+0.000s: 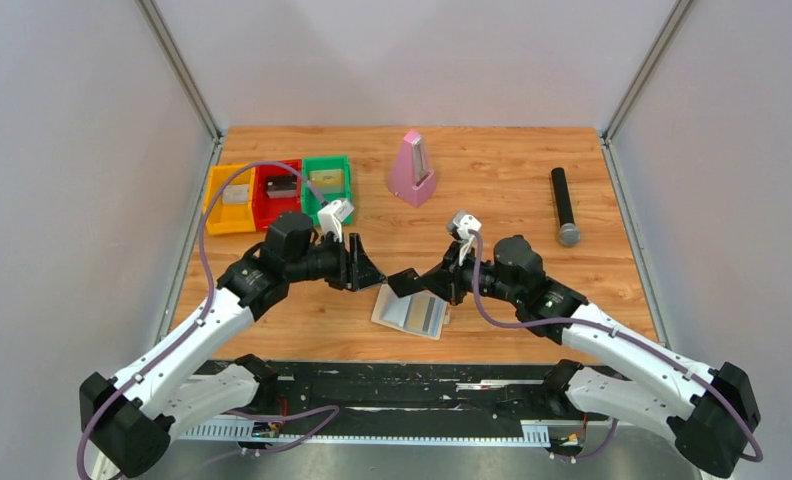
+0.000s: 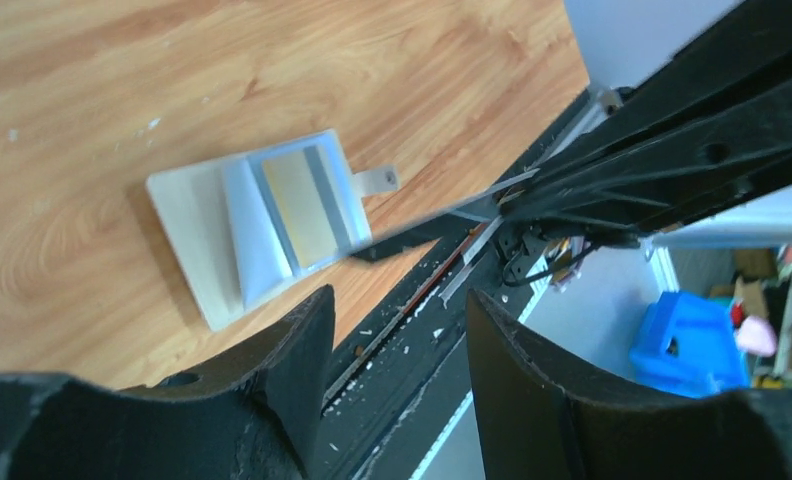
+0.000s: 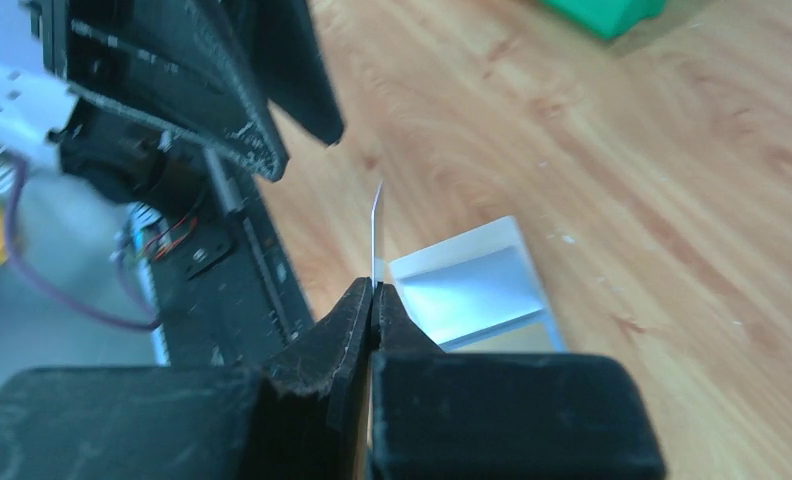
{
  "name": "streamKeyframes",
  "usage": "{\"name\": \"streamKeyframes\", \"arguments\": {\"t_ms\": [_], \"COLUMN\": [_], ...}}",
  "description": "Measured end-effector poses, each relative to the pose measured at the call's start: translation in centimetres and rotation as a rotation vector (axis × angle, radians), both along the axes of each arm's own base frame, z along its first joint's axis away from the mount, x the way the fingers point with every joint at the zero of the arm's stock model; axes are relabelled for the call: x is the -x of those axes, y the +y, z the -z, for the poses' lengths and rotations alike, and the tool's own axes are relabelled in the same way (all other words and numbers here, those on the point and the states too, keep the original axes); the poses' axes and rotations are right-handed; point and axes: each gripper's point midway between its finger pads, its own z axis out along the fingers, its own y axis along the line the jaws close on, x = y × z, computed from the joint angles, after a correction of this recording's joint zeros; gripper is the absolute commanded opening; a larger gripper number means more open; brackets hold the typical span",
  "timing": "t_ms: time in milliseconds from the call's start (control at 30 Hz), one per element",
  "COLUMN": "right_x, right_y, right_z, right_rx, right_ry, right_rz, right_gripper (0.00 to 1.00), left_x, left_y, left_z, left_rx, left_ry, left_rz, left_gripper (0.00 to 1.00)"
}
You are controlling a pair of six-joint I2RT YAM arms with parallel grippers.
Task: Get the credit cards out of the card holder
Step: Remove the credit card from the card holder.
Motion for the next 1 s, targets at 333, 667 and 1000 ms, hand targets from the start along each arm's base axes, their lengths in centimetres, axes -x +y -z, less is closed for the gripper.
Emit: {"name": "streamKeyframes", "arguments": {"t_ms": [333,667,1000], "right_x": [4.2,5.9,6.2], "right_y": [1.8,2.6,3.1], "right_z": [1.1,0.7,1.3], "right_rx": [0.054,0.038,0.039], "right_ry": [0.223,0.304,0.372], "right_rz": [-0.345,-0.479,-0.513], "right_gripper": [0.0,0.0,0.0], "left_x": [2.0,3.6,4.1], "left_y": [-1.9,-2.5,-2.9], "left_z": [-3.0,-2.4,-1.1], "left_rx": [0.016,0.041,0.026], "left_ry": [-0.1,-0.066,-0.013], "left_rz": [0.313,0.439,0.48], "left_gripper": [0.6,0.52,0.37]}}
